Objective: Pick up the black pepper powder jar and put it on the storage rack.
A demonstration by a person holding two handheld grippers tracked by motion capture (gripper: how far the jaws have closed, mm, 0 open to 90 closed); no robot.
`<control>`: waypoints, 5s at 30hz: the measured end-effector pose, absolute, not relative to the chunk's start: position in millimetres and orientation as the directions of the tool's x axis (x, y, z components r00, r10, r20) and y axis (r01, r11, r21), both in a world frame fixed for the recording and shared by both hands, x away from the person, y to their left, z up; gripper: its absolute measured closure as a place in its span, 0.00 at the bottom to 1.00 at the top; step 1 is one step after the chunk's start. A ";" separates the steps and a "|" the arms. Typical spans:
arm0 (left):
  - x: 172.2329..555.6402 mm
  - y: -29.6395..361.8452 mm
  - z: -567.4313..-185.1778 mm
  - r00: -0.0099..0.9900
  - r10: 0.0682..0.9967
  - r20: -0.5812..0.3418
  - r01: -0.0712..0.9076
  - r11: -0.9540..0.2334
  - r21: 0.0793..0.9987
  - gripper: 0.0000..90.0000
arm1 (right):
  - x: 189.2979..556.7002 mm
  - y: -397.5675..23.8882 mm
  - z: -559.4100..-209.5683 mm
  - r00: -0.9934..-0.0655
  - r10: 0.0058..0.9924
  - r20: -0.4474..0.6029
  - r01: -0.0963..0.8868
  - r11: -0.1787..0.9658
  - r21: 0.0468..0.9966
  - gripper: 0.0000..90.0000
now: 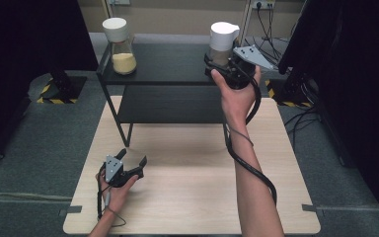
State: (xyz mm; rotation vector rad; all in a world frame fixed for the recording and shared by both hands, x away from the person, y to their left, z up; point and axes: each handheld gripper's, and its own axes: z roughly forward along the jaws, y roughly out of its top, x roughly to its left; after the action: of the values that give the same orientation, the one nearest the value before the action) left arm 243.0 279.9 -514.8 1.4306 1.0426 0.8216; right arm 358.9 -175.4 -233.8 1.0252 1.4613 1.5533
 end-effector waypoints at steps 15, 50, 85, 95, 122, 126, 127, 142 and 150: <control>242.7 279.1 -515.1 0.363 0.929 -0.073 0.144 0.021 0.989 0.13 | 335.1 -195.6 -249.4 -0.466 0.883 0.045 -0.003 -0.053 0.999 0.10; 242.3 278.9 -515.2 0.362 0.929 -0.072 0.144 0.020 0.989 0.13 | 287.3 -225.2 -301.9 -0.501 0.865 0.019 0.007 -0.018 1.000 0.09; 242.1 279.0 -515.5 0.360 0.930 -0.073 0.143 0.022 0.990 0.14 | 265.9 -239.4 -367.1 -0.513 0.857 0.056 0.087 -0.014 0.996 0.09; 242.0 278.9 -515.6 0.360 0.930 -0.074 0.142 0.023 0.990 0.14 | 262.4 -244.0 -381.7 -0.503 0.863 0.052 0.110 0.004 0.994 0.09; 242.0 278.8 -515.5 0.359 0.931 -0.073 0.143 0.023 0.989 0.14 | 255.2 -246.3 -412.1 -0.494 0.868 0.055 0.161 0.030 0.986 0.09; 241.8 278.8 -515.7 0.358 0.931 -0.074 0.142 0.024 0.990 0.14 | 254.1 -246.9 -417.0 -0.491 0.869 0.055 0.167 0.032 0.985 0.09; 241.9 278.8 -515.7 0.359 0.931 -0.073 0.142 0.023 0.990 0.14 | 253.8 -247.3 -418.2 -0.491 0.870 0.055 0.170 0.033 0.985 0.09; 241.9 278.7 -515.6 0.358 0.931 -0.074 0.142 0.024 0.990 0.14 | 250.0 -253.3 -431.2 -0.472 0.879 0.061 0.194 0.036 0.980 0.09; 242.0 278.7 -515.6 0.357 0.931 -0.075 0.143 0.025 0.989 0.14 | 248.6 -255.3 -435.6 -0.467 0.883 0.059 0.199 0.040 0.979 0.09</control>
State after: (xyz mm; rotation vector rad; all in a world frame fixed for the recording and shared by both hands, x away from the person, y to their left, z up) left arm 242.0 278.7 -515.6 1.4216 1.0485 0.8274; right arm 248.6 -255.3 -435.6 1.0963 1.7245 1.4673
